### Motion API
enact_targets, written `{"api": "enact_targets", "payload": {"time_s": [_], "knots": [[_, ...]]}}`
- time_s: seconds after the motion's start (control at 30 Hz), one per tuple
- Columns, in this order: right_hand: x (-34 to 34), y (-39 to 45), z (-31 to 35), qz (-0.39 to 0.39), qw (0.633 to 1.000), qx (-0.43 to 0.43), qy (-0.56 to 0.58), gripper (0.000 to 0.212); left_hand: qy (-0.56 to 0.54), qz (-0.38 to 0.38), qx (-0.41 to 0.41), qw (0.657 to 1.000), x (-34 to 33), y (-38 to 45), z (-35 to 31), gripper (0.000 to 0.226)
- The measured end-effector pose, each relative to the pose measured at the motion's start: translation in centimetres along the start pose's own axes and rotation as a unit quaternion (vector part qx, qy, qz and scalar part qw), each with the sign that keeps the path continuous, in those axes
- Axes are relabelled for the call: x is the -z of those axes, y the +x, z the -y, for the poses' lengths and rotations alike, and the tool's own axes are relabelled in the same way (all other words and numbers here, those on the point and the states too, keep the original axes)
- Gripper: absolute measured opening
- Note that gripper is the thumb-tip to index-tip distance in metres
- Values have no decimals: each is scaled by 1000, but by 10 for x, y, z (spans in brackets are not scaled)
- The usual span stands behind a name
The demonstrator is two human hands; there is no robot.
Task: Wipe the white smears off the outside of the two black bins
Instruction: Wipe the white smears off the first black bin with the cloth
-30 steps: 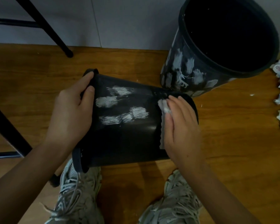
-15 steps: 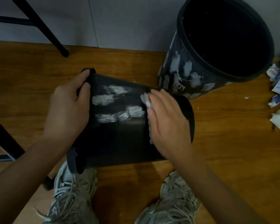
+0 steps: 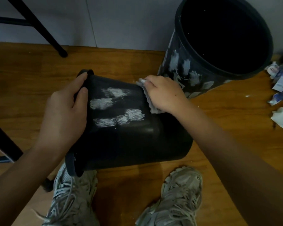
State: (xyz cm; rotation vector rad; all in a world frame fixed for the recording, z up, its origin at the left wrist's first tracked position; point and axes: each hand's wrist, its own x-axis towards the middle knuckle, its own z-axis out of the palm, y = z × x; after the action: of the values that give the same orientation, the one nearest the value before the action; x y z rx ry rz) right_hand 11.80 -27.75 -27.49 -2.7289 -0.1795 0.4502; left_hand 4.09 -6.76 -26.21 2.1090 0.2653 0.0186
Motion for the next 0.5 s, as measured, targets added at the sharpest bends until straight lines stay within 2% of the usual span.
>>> {"api": "enact_targets", "payload": {"time_s": [0.07,0.1,0.2,0.27,0.37,0.5], "knots": [[-1,5,-2,2,1000,3,4,33,-3,-9,8,1000,-2,1,-1,40],[-3,1,-2,-20,1000,14,-4,32,-4,-11,10,1000,-2,2,-1,40],[-15,-34,-1,-135,988,65,-35,30,4,-18,11,1000,-3,4,-1,40],[-27,-68,-1,-193,977,84,-27,37,9,-16,6,1000,-3,5,-1,39],[-40,-98,-7,-217,973,82,-8,43,7,-8,-1,1000,-1,2,1,40],[-36,-95,-11,-225,971,80,-19,41,1,5,-2,1000,1,1,1,41]]}}
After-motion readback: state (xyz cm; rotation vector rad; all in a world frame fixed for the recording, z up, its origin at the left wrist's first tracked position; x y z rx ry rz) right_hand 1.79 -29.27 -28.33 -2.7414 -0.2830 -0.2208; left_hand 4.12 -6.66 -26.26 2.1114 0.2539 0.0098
